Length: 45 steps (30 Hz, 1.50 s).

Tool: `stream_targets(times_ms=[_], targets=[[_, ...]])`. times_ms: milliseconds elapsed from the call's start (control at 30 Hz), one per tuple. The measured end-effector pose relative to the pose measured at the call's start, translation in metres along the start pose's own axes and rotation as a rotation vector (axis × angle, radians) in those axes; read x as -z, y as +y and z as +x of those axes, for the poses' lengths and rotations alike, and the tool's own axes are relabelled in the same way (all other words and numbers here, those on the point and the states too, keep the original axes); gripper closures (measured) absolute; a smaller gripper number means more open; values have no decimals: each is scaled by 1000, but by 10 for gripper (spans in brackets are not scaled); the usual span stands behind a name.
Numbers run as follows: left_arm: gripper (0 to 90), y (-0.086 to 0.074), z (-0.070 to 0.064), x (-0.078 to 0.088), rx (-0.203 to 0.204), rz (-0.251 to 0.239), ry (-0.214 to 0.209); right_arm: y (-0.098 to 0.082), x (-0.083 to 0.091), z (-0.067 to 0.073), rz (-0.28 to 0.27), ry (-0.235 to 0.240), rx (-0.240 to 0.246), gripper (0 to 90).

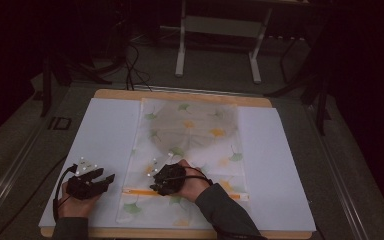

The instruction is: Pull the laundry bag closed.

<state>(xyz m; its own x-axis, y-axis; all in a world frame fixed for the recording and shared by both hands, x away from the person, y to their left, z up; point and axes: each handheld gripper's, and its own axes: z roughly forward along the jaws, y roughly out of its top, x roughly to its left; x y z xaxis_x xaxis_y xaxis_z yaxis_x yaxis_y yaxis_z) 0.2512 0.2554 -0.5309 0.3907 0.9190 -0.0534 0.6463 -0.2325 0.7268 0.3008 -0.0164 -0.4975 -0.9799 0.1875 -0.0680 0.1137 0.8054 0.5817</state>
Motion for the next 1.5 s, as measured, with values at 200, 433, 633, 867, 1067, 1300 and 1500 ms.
stream_targets(times_ms=[200, 433, 633, 867, 1067, 1300, 1500], targets=[[493, 0, 0, 1, -1, 0, 1, 5, -9, 3, 3, 16, 9, 644], [494, 0, 0, 1, -1, -1, -2, 11, -15, 5, -7, 46, 23, 705], [494, 0, 0, 1, -3, 0, -3, 15, -19, 8, -8, 62, 36, 729], [494, 0, 1, 0, -5, -1, -6, 22, -25, 12, -10, 81, 50, 737], [494, 0, 1, 1, -2, -3, -6, 24, -30, 14, -9, 91, 56, 740], [494, 0, 1, 0, -3, -2, -7, 26, -34, 14, -12, 103, 58, 743], [495, 0, 1, 1, -2, -3, -9, 27, -37, 15, -19, 110, 63, 743]])
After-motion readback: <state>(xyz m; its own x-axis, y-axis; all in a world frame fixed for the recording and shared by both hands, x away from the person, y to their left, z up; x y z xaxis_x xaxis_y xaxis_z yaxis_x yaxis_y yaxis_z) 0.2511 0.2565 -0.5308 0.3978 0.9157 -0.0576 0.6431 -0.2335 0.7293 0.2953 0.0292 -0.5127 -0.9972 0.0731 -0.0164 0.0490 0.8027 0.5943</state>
